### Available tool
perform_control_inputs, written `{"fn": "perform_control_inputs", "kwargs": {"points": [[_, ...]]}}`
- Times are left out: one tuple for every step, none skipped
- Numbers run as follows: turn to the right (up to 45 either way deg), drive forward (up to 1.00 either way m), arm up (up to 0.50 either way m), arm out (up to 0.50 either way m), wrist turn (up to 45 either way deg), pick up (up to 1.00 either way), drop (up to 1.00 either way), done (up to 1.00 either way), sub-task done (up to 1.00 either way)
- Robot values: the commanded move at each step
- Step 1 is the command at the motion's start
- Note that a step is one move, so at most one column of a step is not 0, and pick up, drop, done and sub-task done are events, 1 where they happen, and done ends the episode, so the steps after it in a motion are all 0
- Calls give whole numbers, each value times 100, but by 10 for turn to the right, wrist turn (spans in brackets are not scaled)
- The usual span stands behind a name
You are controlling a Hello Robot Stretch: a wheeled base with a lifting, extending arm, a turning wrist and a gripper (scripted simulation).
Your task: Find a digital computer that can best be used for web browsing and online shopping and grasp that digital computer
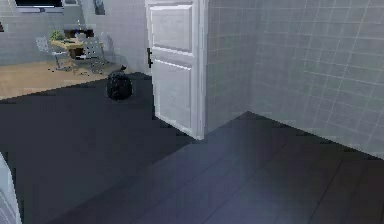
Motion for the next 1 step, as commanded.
{"fn": "perform_control_inputs", "kwargs": {"points": [[-180, 0, 0, 0, 0, 0, 0, 0, 0]]}}
